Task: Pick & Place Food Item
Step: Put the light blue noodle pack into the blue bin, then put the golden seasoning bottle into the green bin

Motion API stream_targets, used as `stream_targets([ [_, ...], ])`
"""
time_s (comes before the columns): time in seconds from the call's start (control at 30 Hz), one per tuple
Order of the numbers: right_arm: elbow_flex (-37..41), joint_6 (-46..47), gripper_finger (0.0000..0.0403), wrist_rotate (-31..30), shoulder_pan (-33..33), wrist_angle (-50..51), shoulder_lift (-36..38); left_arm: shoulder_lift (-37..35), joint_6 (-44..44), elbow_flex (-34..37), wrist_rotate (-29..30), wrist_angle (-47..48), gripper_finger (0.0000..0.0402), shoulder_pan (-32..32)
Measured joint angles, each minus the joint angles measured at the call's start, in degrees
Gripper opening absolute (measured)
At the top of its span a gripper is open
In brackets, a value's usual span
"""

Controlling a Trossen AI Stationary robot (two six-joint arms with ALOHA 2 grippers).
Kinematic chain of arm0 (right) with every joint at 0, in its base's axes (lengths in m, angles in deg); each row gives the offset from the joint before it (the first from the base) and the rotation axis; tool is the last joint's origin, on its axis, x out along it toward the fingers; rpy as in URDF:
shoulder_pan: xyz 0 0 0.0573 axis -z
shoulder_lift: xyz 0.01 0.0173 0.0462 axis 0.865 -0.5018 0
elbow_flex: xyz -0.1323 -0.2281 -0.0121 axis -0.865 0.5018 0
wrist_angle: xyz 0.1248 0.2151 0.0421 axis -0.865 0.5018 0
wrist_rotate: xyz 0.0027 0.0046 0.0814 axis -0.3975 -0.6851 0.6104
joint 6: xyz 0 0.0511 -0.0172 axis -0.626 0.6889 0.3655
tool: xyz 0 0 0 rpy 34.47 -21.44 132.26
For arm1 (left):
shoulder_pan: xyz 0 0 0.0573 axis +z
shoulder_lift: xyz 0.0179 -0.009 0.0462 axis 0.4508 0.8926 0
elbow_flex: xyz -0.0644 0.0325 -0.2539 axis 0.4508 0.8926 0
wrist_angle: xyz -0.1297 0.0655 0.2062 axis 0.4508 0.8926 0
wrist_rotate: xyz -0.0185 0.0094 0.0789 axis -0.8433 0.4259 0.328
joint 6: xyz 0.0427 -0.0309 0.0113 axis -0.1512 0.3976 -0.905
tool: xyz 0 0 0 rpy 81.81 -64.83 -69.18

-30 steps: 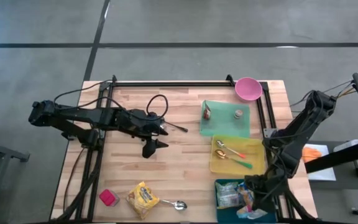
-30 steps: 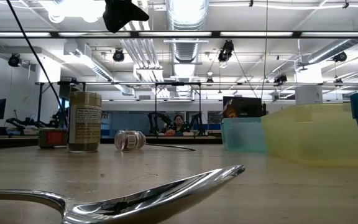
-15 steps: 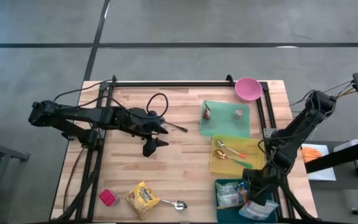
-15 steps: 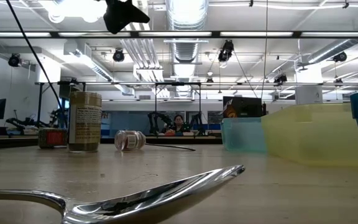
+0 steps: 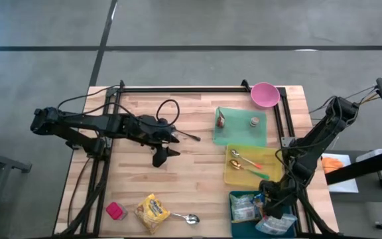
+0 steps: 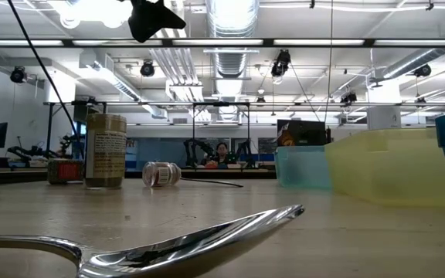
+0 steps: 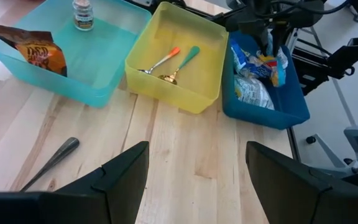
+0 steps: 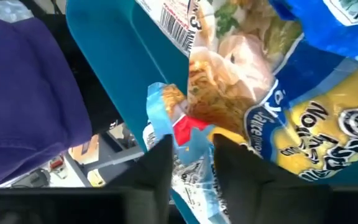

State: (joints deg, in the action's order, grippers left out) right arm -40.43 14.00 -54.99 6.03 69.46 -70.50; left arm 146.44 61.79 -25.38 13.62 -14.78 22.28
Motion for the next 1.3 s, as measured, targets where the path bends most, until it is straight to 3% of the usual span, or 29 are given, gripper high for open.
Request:
stream_targets([
  [0.2, -1.2, -0.1, 0.0204, 0.3, 0.0, 0.1, 0.0, 0.0, 0.0, 0.0, 0.0, 1.5, 0.0276, 0.0],
  [0.4, -3.4, 1.5, 0.0245, 0.5, 0.0, 0.4, 0.0, 0.0, 0.0, 0.0, -2.3, 2.8, 0.0276, 0.0],
  [0.6, -8.2, 0.6, 0.0235, 0.5, 0.0, 3.3, 0.0, 0.0, 1.6, 0.0, -3.0, 5.4, 0.0276, 0.5],
  [0.8, -14.8, -1.4, 0.0196, 0.0, 0.0, 13.6, 0.0, 0.0, 6.5, 0.0, -3.1, 16.9, 0.0276, 3.5],
  [0.93, -16.9, -5.1, 0.0174, -3.0, 0.0, 14.6, 0.0, 0.0, 6.3, 0.0, -3.0, 22.8, 0.0276, 5.0],
  [1.07, -17.6, -8.9, 0.0166, -5.7, 0.0, 15.8, 0.0, 0.0, 2.6, -0.3, -3.0, 27.0, 0.0276, 5.9],
  [1.3, -15.8, -7.2, 0.0165, -6.2, 0.2, 15.8, 0.0, 0.0, -6.7, -2.0, -2.2, 32.1, 0.0276, 7.3],
])
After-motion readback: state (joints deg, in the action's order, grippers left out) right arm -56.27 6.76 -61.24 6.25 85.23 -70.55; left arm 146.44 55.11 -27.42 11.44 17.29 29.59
